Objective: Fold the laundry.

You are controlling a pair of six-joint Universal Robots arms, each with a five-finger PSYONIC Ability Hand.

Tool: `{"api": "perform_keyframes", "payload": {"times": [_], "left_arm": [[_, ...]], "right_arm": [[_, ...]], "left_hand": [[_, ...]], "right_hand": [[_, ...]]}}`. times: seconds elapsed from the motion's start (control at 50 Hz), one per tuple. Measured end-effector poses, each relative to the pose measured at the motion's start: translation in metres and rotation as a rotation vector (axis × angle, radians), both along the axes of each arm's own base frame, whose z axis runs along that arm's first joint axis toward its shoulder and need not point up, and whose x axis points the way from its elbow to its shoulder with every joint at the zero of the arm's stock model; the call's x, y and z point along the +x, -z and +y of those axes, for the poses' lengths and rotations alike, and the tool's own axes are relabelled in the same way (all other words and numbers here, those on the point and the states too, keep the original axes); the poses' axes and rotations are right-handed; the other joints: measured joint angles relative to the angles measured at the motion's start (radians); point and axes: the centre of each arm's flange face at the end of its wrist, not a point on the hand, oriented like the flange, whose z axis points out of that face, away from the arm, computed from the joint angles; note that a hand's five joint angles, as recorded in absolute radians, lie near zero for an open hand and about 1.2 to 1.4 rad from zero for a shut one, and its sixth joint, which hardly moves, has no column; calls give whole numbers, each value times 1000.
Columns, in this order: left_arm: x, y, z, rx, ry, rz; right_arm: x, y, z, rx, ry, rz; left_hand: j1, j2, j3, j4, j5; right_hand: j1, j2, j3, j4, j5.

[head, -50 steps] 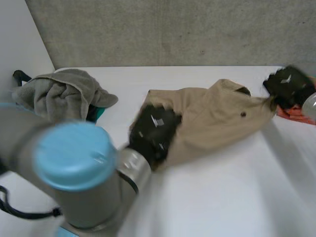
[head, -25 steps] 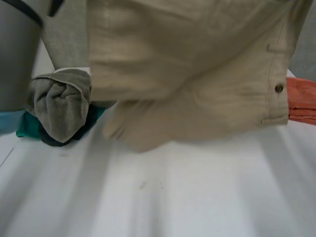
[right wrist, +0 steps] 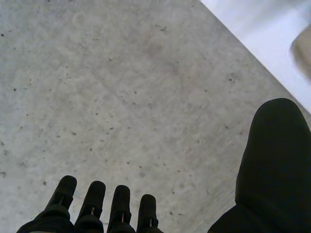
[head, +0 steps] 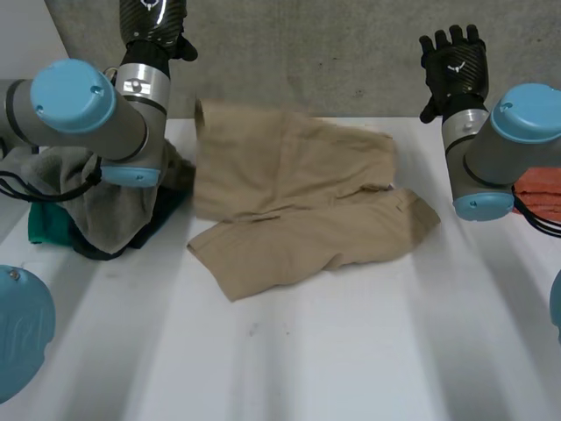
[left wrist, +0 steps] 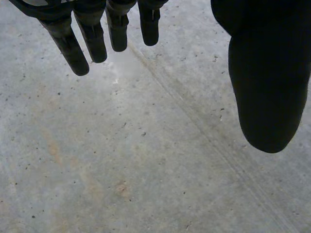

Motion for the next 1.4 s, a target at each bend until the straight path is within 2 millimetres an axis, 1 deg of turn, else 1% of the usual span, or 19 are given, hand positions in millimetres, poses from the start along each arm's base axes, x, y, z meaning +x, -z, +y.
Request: {"api": "perform_keyframes", "payload": {"times": [0.12,0.18,0.26,0.36,0.4,0.44,0.54,0.6,0.72,0.78,0.94,0.98,1.0,1.04,1.06,1.1,1.14,1.3,1.4], "left_arm": [[2,4,14,44,9,-15],[5,3,30,85,15,-30],[8,12,64,178,35,-69],[8,37,125,353,95,-156],[10,56,159,465,127,-217],[13,71,182,549,150,-264],[19,107,226,733,200,-363],[20,120,238,788,215,-390],[19,142,236,843,213,-412],[19,153,224,855,195,-409],[17,175,201,874,163,-415],[15,180,198,879,160,-419],[14,183,196,881,160,-421],[13,185,194,884,160,-424],[12,187,192,884,160,-425],[11,189,191,886,161,-427],[9,188,188,878,161,-424],[2,168,178,824,161,-393],[6,136,178,773,158,-358]], "right_arm": [[-6,-18,29,95,-67,54],[-9,-21,51,163,-131,98],[-22,-15,75,271,-197,168],[-48,6,89,397,-206,271],[-60,19,92,442,-201,336],[-67,30,94,465,-206,395],[-75,60,92,490,-257,519],[-75,75,89,490,-292,550],[-71,95,80,477,-333,556],[-67,109,73,464,-348,546],[-65,126,63,437,-342,536],[-65,128,60,430,-339,536],[-64,130,59,425,-337,537],[-64,131,57,416,-334,538],[-63,131,56,406,-331,538],[-62,130,55,398,-329,537],[-58,126,55,384,-328,527],[-56,99,60,368,-313,473],[-58,79,74,383,-308,457]], "left_hand": [[0,-3,-2,-2,0],[0,-3,-2,-2,0],[2,-1,-1,-1,1],[164,133,121,134,117],[230,204,198,209,193],[289,264,254,264,248],[360,334,330,341,322],[360,333,329,341,319],[325,305,302,299,275],[325,305,302,299,275],[332,310,307,307,293],[411,386,381,386,369],[473,442,430,441,421],[620,583,576,570,547],[779,723,713,725,697],[868,865,847,860,833],[917,969,953,971,942],[930,986,971,991,953],[930,986,971,991,953]], "right_hand": [[0,0,0,0,0],[0,0,0,0,0],[17,42,47,41,45],[296,293,296,295,296],[385,393,393,390,385],[400,408,411,408,404],[392,401,399,397,387],[392,401,396,389,371],[382,391,383,379,353],[381,391,379,379,349],[395,407,398,398,376],[504,502,500,498,486],[719,766,741,738,728],[803,894,884,882,859],[815,948,939,935,902],[815,959,966,970,924],[828,959,970,977,931],[835,959,970,978,931],[835,959,970,978,931]]}}
